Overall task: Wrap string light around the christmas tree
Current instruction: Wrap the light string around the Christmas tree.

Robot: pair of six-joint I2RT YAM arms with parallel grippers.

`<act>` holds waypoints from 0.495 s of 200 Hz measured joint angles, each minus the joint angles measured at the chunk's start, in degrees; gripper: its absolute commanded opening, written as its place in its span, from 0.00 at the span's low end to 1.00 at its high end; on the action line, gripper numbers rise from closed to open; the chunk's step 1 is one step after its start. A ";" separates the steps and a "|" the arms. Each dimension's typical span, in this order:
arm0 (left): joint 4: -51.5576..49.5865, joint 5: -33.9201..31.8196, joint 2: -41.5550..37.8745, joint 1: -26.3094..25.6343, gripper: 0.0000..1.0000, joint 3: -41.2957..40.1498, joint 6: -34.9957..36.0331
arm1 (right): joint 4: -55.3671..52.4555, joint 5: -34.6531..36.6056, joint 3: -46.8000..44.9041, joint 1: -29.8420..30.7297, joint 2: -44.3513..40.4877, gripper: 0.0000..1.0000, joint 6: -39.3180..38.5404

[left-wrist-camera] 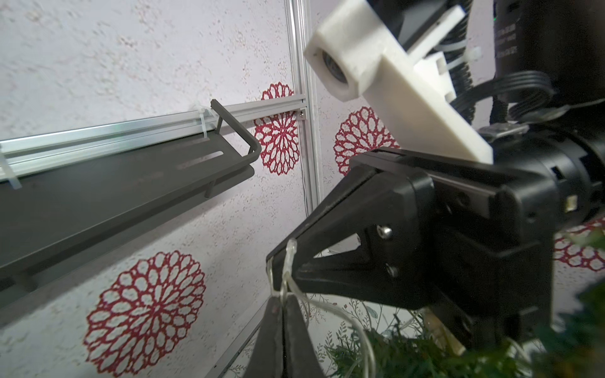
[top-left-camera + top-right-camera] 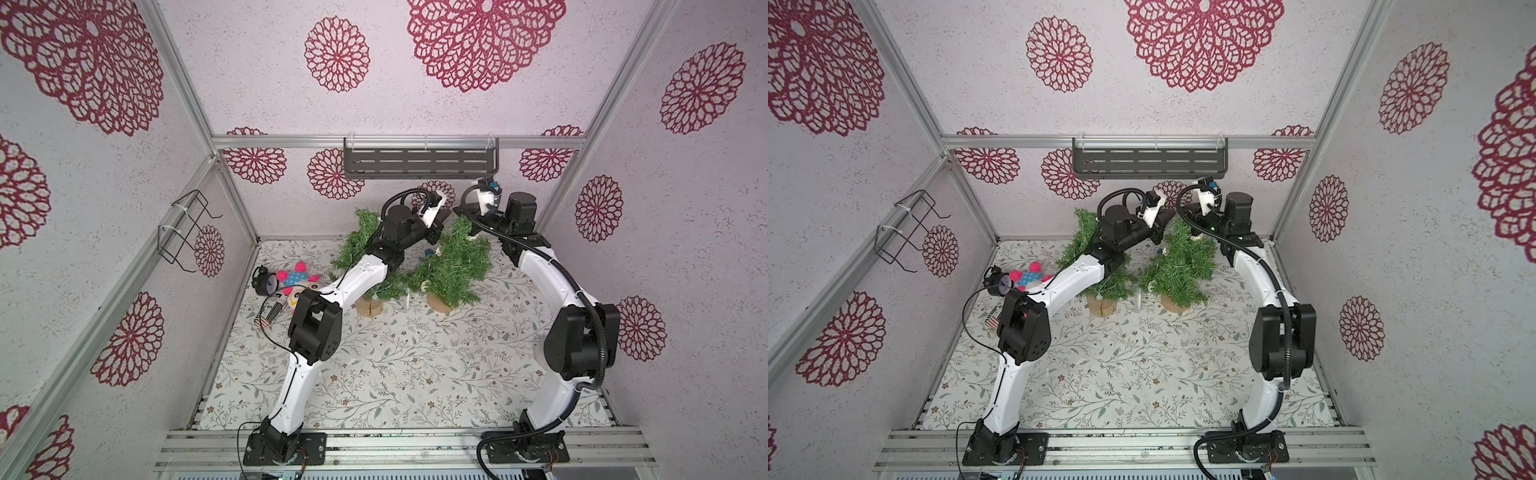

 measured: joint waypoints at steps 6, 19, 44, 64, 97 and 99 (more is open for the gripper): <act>0.13 0.02 -0.22 0.00 0.02 -0.22 0.00 | 0.02 0.22 0.00 0.09 -0.09 0.09 0.66; 0.17 0.09 -0.50 0.00 0.00 -0.33 0.00 | 0.20 0.79 0.00 0.20 -0.09 0.14 2.38; 0.13 0.42 -0.55 0.00 0.00 -0.39 -0.04 | 0.07 1.92 0.20 0.22 -0.09 0.18 4.83; 0.13 1.05 -0.55 -0.09 0.00 -0.39 -0.07 | -0.35 2.49 0.68 0.35 -0.07 0.17 5.68; 0.15 1.55 -0.55 -0.15 0.00 -0.39 -0.07 | -0.79 3.28 1.25 0.42 -0.07 0.01 6.56; 0.15 1.53 -0.55 -0.15 0.00 -0.39 -0.07 | -0.90 3.34 1.25 0.44 -0.07 0.00 6.84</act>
